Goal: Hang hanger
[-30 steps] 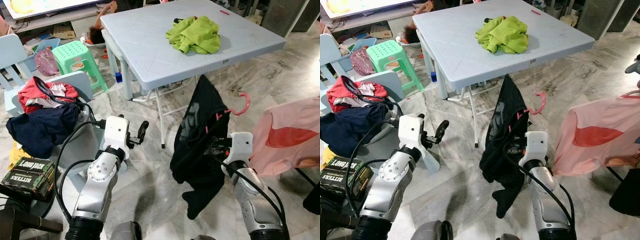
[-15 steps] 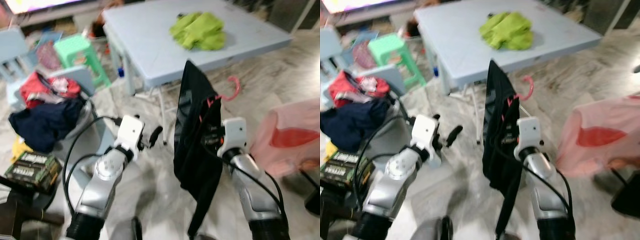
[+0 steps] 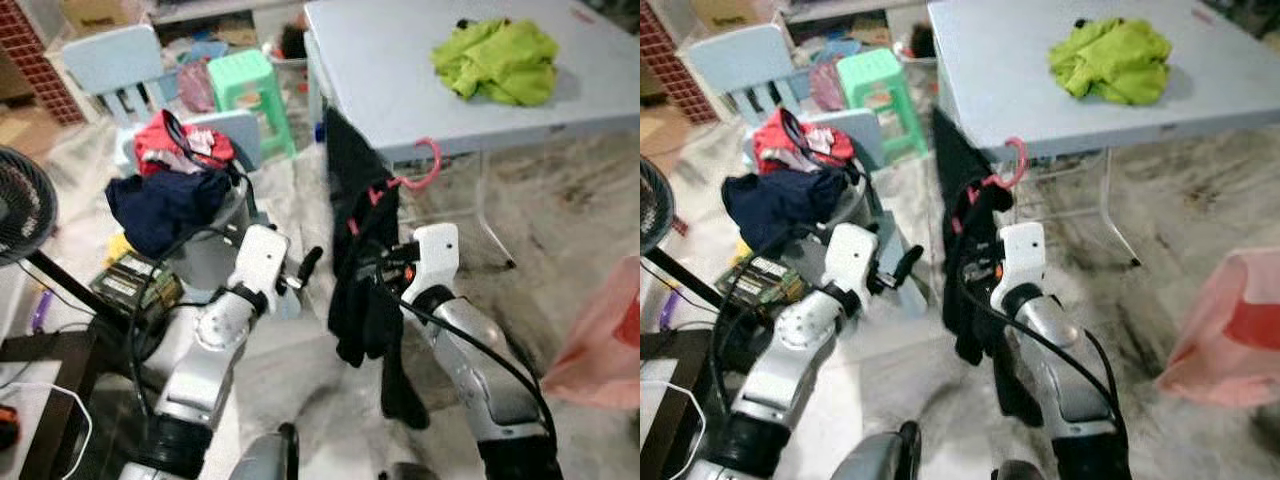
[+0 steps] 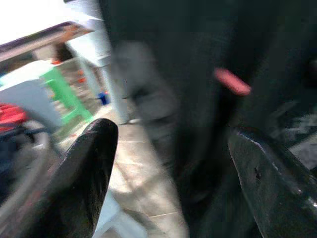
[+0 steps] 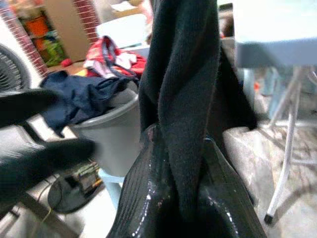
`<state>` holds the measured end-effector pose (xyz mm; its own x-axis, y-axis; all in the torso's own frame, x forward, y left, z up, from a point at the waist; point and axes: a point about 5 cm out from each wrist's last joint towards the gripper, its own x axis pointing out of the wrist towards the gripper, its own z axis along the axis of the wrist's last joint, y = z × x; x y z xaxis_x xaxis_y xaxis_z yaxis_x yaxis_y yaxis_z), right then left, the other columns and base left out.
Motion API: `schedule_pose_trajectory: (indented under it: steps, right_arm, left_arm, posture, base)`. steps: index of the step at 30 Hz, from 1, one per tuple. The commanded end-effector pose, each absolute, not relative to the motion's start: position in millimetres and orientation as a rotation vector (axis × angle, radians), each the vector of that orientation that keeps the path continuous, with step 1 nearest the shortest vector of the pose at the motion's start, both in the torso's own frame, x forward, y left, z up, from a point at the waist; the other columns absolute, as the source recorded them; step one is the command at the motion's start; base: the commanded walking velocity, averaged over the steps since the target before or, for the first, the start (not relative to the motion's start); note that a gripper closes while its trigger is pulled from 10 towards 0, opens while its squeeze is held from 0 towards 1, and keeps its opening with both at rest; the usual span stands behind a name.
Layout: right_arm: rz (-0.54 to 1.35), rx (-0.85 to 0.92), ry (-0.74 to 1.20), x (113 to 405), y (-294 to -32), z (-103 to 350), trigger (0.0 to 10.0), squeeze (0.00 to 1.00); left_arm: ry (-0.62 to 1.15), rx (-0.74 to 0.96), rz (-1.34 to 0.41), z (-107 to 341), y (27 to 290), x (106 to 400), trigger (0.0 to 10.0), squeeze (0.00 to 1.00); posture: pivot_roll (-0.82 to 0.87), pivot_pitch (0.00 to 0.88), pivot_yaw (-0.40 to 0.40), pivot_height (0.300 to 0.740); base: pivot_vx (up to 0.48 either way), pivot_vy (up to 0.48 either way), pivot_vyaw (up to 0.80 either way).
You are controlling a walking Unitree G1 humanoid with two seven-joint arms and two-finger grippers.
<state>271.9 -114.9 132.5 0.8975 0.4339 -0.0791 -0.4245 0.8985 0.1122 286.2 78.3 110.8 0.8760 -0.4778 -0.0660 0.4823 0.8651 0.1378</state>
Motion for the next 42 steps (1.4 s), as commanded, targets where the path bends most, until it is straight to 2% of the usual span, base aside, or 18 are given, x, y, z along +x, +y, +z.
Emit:
schedule_pose_trajectory:
  steps: [1, 6, 13, 17, 20, 22, 35, 36, 37, 40, 42]
  right_arm:
    - [0.546, 0.116, 0.028, 267, -100, 157, 10.0, 0.0]
    - [0.706, 0.16, 0.003, 250, -85, 181, 10.0, 0.0]
    - [0.838, 0.185, 0.013, 230, -90, 199, 10.0, 0.0]
    - [0.902, 0.133, 0.05, 221, -98, 202, 10.0, 0.0]
    - [0.88, 0.103, 0.085, 222, -107, 198, 10.0, 0.0]
    - [0.91, 0.009, 0.14, 216, -115, 190, 10.0, 0.0]
    - [0.889, -0.308, 0.322, 210, -165, 159, 10.0, 0.0]
    - [0.875, -0.384, 0.355, 210, -176, 151, 10.0, 0.0]
    - [0.875, -0.384, 0.355, 210, -176, 151, 10.0, 0.0]
    - [0.851, -0.514, 0.433, 210, -201, 138, 10.0, 0.0]
    - [0.88, -0.542, 0.464, 206, -209, 136, 10.0, 0.0]
  left_arm:
    - [0.029, 0.182, -0.492, 110, 83, 289, 10.0, 0.0]
    - [0.031, 0.183, -0.474, 107, 83, 292, 10.0, 0.0]
    - [0.028, 0.186, -0.441, 106, 85, 298, 10.0, 0.0]
    - [0.022, 0.179, -0.403, 108, 92, 305, 10.0, 0.0]
    - [0.013, 0.187, -0.388, 110, 95, 309, 10.0, 0.0]
    - [0.001, 0.206, -0.35, 112, 103, 313, 10.0, 0.0]
    - [-0.03, 0.239, -0.174, 121, 141, 330, 10.0, 0.0]
    - [-0.039, 0.239, -0.164, 123, 144, 331, 10.0, 0.0]
    - [-0.039, 0.239, -0.164, 123, 144, 331, 10.0, 0.0]
    - [-0.059, 0.241, -0.142, 127, 149, 332, 10.0, 0.0]
    - [-0.061, 0.243, -0.123, 127, 153, 333, 10.0, 0.0]
  posture:
    - [-0.07, 0.083, 0.052, 0.74]
    - [-0.08, 0.084, 0.054, 0.74]
    - [-0.1, 0.088, 0.055, 0.74]
    - [-0.11, 0.087, 0.059, 0.74]
    - [-0.11, 0.088, 0.059, 0.74]
    - [-0.11, 0.086, 0.061, 0.74]
    - [-0.11, 0.086, 0.063, 0.74]
    - [-0.11, 0.088, 0.065, 0.74]
    - [-0.11, 0.088, 0.065, 0.74]
    - [-0.11, 0.088, 0.065, 0.74]
    - [-0.11, 0.088, 0.065, 0.74]
  base:
    - [0.0, 0.0, 0.0]
    - [0.0, 0.0, 0.0]
    - [0.0, 0.0, 0.0]
    - [0.0, 0.0, 0.0]
    - [0.0, 0.0, 0.0]
    - [0.0, 0.0, 0.0]
    - [0.0, 0.0, 0.0]
    - [0.0, 0.0, 0.0]
    - [0.0, 0.0, 0.0]
    - [0.0, 0.0, 0.0]
    - [0.0, 0.0, 0.0]
